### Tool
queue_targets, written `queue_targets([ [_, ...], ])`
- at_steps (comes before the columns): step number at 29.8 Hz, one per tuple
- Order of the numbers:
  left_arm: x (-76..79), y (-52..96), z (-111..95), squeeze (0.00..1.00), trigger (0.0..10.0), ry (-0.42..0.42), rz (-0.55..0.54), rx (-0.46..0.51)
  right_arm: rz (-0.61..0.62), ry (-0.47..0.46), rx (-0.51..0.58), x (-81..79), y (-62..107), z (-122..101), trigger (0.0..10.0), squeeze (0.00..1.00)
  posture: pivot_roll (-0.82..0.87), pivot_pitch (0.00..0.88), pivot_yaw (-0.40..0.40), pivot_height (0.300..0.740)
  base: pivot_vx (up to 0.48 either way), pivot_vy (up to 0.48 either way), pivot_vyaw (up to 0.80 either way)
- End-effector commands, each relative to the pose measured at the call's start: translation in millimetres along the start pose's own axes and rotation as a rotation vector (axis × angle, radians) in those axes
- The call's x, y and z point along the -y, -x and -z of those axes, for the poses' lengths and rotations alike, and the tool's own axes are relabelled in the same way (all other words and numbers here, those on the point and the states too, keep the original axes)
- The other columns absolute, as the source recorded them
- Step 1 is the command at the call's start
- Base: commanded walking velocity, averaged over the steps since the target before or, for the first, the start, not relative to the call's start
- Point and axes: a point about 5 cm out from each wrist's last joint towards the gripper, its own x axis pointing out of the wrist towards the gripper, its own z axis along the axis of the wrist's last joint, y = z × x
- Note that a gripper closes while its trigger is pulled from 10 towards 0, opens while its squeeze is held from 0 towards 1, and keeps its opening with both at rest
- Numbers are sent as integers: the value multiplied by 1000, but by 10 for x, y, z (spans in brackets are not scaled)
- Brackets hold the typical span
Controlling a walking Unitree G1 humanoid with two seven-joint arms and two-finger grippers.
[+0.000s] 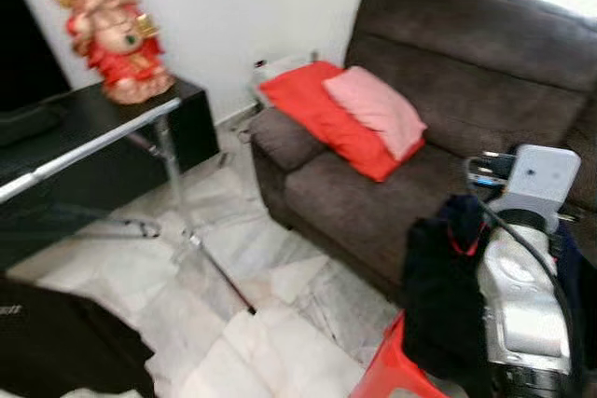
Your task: Hang hanger
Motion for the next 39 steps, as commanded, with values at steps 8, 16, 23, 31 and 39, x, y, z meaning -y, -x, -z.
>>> queue_targets([
  [8, -63, 21, 51, 0, 10000, 23, -15, -10, -122, 201, 313, -191, -18, -441, 10000, 0, -35, 10, 24, 740, 0, 0, 794],
  [16, -58, 30, 91, 0, 10000, 27, -13, -24, -63, 275, 238, -101, -94, -313, 10000, 0, -33, 18, 23, 740, 0, 0, 796],
  [23, -61, 42, 141, 0, 10000, 26, -12, -45, -112, 290, 163, -85, -189, -183, 10000, 0, -29, 19, 22, 740, 0, 0, 800],
  [31, -113, 62, 195, 0, 10000, 25, -24, -69, -145, 82, 107, -78, -314, -202, 10000, 0, -29, 22, 30, 740, 0, 0, 700],
  [39, -151, 78, 243, 0, 10000, 23, -30, -93, -848, -68, 314, -669, 38, -574, 10000, 0, -31, 19, 33, 740, 0, 0, 0],
])
